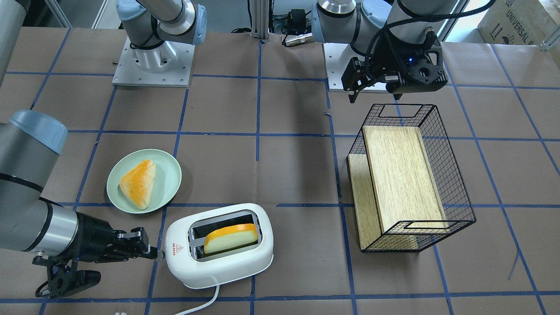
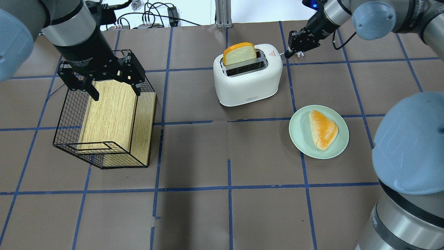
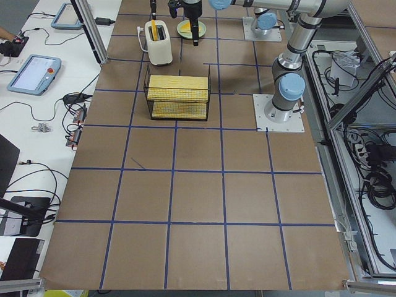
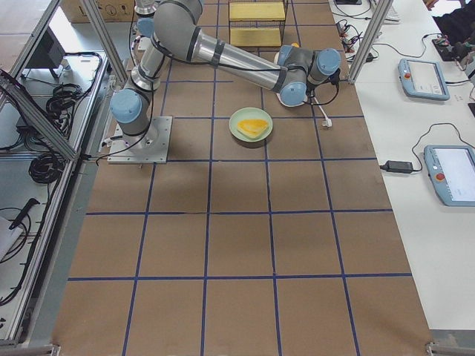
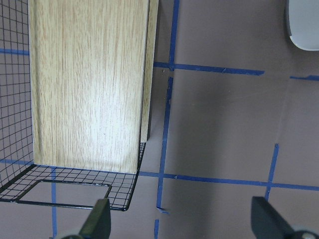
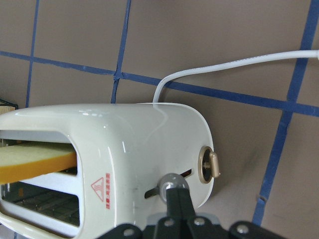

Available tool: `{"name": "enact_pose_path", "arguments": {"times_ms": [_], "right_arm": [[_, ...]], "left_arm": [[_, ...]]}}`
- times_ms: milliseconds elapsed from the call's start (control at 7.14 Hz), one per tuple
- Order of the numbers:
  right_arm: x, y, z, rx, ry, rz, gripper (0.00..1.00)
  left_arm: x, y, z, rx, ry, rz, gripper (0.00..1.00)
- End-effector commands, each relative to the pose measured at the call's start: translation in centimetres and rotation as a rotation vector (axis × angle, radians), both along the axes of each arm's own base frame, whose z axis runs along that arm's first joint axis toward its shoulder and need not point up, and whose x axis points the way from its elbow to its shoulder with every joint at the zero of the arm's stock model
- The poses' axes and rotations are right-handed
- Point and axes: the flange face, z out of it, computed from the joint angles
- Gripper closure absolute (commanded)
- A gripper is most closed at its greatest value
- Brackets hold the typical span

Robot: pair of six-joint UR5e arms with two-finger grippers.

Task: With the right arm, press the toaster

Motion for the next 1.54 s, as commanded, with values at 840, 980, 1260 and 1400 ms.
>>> {"name": "enact_pose_path", "arguments": {"times_ms": [840, 980, 1260, 1400], "right_arm": [[-0.4, -2.1, -5.1, -0.032, 0.005, 0.004, 0.97], [-0.4, -2.2, -5.4, -0.032, 0.005, 0.005, 0.97], [-0.5, -2.3, -4.8, -0.042, 0.012, -0.001, 0.96], [-1.0, -2.8, -2.0, -0.091, 0.085, -0.011, 0.74]], "left_arm": [[0.0, 0.0, 0.0, -0.001, 0.000, 0.000, 0.00], [0.0, 0.0, 0.0, -0.001, 0.000, 0.000, 0.00], [0.0, 0.0, 0.0, 0.001, 0.000, 0.000, 0.00], [0.0, 0.0, 0.0, -0.001, 0.000, 0.000, 0.00]]}}
